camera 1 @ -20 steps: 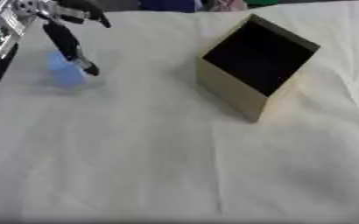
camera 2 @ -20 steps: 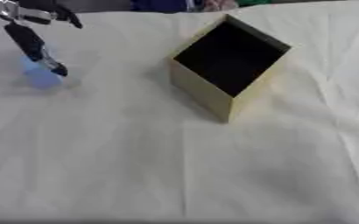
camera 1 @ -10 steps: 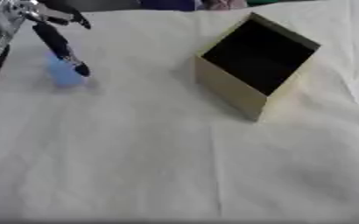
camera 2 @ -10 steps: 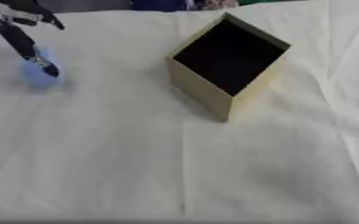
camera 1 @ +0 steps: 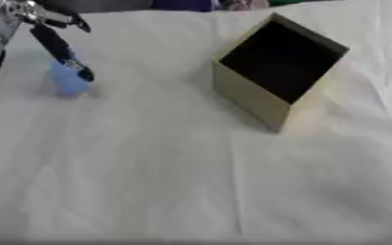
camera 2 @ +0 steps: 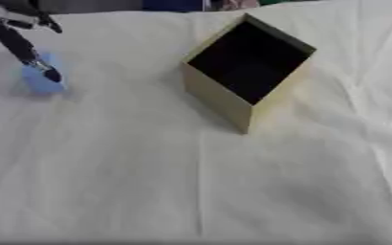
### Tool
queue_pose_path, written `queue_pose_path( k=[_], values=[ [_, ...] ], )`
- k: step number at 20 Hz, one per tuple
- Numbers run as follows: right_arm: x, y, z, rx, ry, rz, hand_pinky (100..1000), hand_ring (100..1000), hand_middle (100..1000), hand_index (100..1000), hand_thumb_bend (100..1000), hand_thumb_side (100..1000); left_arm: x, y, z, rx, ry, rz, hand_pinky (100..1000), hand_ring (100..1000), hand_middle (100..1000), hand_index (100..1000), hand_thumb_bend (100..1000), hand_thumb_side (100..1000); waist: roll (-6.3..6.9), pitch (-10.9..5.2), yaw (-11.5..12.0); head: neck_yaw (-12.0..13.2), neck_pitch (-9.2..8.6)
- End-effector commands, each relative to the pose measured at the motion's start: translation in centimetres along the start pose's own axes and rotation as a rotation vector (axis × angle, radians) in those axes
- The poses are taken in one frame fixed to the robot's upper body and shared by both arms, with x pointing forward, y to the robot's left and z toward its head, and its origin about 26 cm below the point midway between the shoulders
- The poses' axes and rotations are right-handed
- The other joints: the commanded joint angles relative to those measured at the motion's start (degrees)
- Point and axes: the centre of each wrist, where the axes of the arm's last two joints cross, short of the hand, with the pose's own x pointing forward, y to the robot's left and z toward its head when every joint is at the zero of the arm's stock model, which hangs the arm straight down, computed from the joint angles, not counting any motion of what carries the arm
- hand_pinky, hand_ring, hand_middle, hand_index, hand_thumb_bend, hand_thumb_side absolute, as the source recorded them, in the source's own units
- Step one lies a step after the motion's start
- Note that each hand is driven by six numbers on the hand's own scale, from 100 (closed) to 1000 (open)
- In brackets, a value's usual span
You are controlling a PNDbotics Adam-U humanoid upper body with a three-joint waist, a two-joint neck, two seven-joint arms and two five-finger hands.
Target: Pick up objects on the table and place them in the box.
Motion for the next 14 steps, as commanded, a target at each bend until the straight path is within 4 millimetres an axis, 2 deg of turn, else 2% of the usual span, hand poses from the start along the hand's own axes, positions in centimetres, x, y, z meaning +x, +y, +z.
queue_pose_path(
  k=[1,7,14],
  values=[
    [0.3,-0.2,-0.5,-0.002,-0.026,-0.001,668,757,629,767,100,852,-1.1,0.8,1.0,0.022,0.024,-0.004,1000,1000,978,1000,796,647,-0.3,-0.81,-0.1,0.2,-0.71],
    [0.4,-0.1,-0.5,-0.003,-0.025,-0.003,668,758,629,767,100,853,-1.5,0.3,0.8,0.004,0.025,-0.013,1000,1000,979,1000,754,573,-0.3,-0.45,-0.2,0.3,-1.02],
    [0.4,0.0,-0.5,-0.002,-0.023,-0.005,668,759,628,764,100,853,-2.1,-0.5,0.3,-0.029,0.071,-0.001,1000,1000,974,1000,731,549,-0.33,-0.01,-0.3,0.4,-1.49]
  ],
)
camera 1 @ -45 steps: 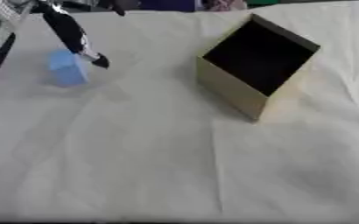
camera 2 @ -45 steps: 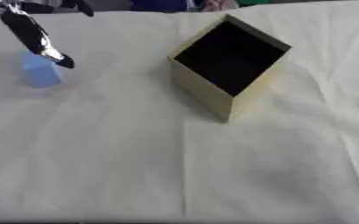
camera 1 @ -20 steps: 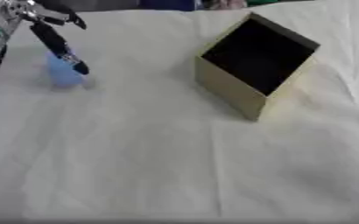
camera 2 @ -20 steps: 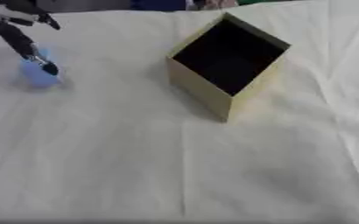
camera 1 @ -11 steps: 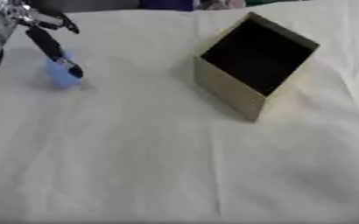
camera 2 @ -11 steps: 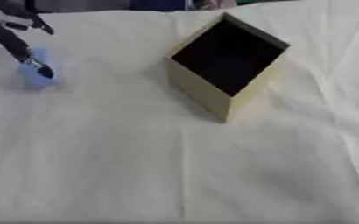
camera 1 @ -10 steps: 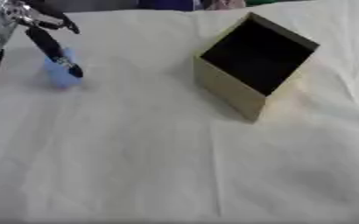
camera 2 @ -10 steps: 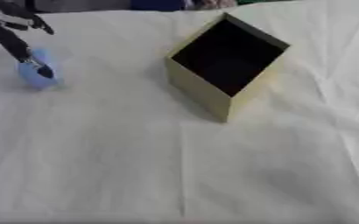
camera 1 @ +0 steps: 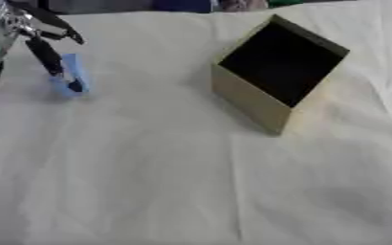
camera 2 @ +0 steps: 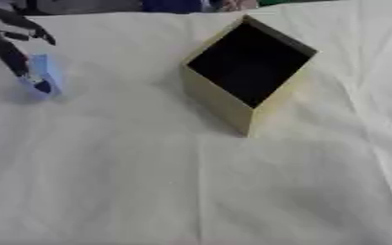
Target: Pick up objects on the table and place them in the box.
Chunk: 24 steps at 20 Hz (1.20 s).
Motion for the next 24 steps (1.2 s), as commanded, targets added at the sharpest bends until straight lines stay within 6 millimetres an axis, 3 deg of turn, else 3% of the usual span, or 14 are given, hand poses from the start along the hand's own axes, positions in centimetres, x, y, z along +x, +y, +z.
queue_pose_path(
  k=[1,7,12,17,21,24],
  values=[
    [0.37,-0.18,-0.56,0.002,-0.029,0.0,668,759,627,763,100,853,-1.17,0.49,0.82,0.007,0.035,0.002,1000,1000,968,1000,726,553,-0.3,-0.75,-0.1,0.2,-0.83],
    [0.4,-0.09,-0.51,0.004,-0.028,-0.001,669,760,627,762,100,853,-1.5,0.22,0.73,-0.003,0.067,0.014,1000,1000,950,1000,697,574,-0.37,-0.46,-0.1,0.4,-1.13],
    [0.44,0.0,-0.49,0.005,-0.028,-0.003,669,761,627,762,100,853,-1.42,0.19,0.7,0.001,0.08,0.04,1000,996,895,1000,668,575,-0.48,-0.15,-0.3,0.4,-1.39],
    [0.45,0.04,-0.46,0.006,-0.029,-0.005,670,762,626,762,100,853,-1.2,0.26,0.68,0.006,0.099,0.048,977,933,804,966,611,559,-0.62,0.03,-0.4,0.6,-1.54],
    [0.46,0.07,-0.47,0.007,-0.029,-0.006,670,763,625,762,100,853,-1.07,0.17,0.52,0.01,0.107,0.05,957,890,755,920,576,521,-0.59,0.03,-0.4,0.6,-1.64],
    [0.47,0.08,-0.47,0.007,-0.029,-0.007,670,763,625,762,100,853,-1.04,-0.07,0.3,0.001,0.113,0.044,941,872,748,903,542,420,-0.57,0.03,-0.5,0.6,-1.65]
  ],
)
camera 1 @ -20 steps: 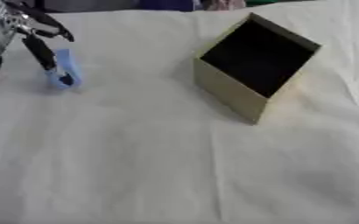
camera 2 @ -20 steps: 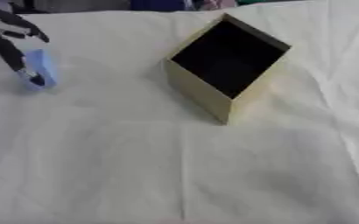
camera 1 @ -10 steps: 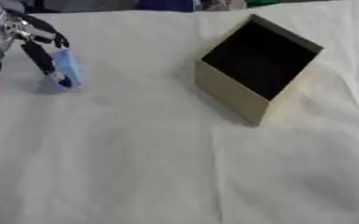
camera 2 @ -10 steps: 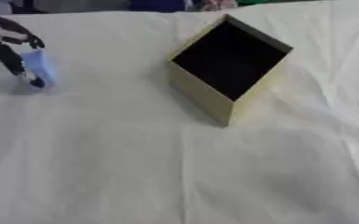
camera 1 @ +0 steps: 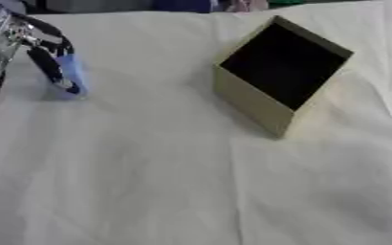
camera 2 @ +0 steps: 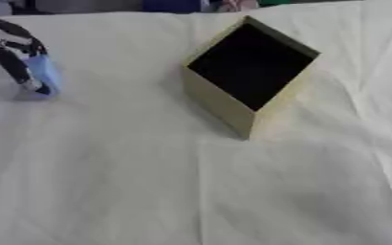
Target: Pick up objects on the table and place them in the box.
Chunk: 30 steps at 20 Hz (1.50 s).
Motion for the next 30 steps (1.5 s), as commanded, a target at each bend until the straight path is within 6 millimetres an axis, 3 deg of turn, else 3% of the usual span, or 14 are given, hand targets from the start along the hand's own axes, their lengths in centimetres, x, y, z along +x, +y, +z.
queue_pose_path(
  k=[1,6,17,22,30],
  values=[
    [0.4,-0.2,-0.5,0.0,-0.029,0.0,670,763,625,762,100,853,-0.8,0.6,0.6,0.016,0.027,-0.003,937,869,749,902,535,396,-0.26,-0.9,-0.1,0.2,-0.64],
    [0.3,-0.2,-0.5,0.0,-0.029,0.0,671,764,624,763,100,852,-0.8,0.4,0.5,0.004,0.043,-0.022,915,856,748,888,461,310,-0.24,-0.93,-0.2,0.2,-0.68],
    [0.3,-0.3,-0.4,-0.001,-0.025,0.0,672,765,625,763,100,851,-0.6,0.9,0.8,0.046,0.026,0.02,882,814,714,847,257,236,-0.27,-1.34,-0.1,0.2,-0.41],
    [0.3,-0.4,-0.3,0.0,-0.022,0.0,672,765,624,763,100,850,-0.5,1.6,1.2,0.061,0.021,0.032,875,809,723,837,119,177,-0.22,-1.85,0.0,0.2,-0.22],
    [0.2,-0.5,-0.3,0.002,-0.021,-0.001,672,764,624,763,100,848,0.7,4.2,3.3,0.162,-0.046,0.04,877,810,727,833,100,166,-0.01,-2.62,0.0,-0.3,0.25]
  ],
)
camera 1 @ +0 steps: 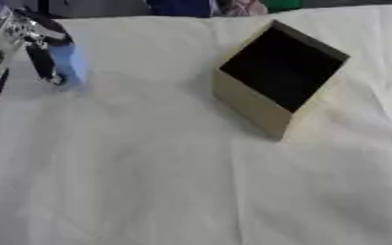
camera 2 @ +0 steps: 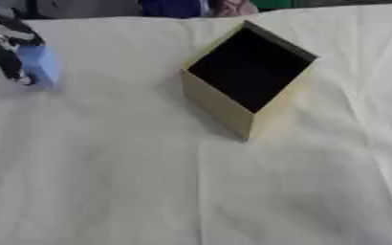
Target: Pick up objects on the table and place them in the box.
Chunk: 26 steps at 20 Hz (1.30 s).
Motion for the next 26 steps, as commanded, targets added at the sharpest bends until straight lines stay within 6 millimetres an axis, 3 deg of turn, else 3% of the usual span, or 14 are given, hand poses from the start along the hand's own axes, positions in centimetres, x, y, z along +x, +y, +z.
queue_pose_path(
  k=[1,8,15,26],
  values=[
    [0.2,-0.6,-0.6,0.002,-0.031,0.004,672,764,624,763,100,847,0.3,2.9,2.2,0.1,-0.027,-0.001,877,810,726,833,100,169,-0.04,-1.49,-0.1,-0.4,0.29],
    [0.2,-0.6,-0.8,0.007,-0.037,0.0,673,764,625,761,100,845,4.4,6.0,4.3,0.22,-0.165,-0.046,874,806,715,832,100,186,0.05,-1.8,-0.3,-1.1,0.51],
    [0.3,-0.6,-1.2,0.016,-0.051,-0.009,673,764,625,761,100,845,10.9,8.7,6.6,0.344,-0.387,-0.081,874,796,704,835,100,224,0.24,-2.01,-0.7,-0.9,0.43],
    [0.5,-0.5,-1.9,0.021,-0.072,-0.029,673,763,626,761,100,843,18.8,10.8,8.8,0.428,-0.656,-0.043,875,790,665,838,100,270,0.46,-1.83,-1.1,-0.8,0.49]
  ],
)
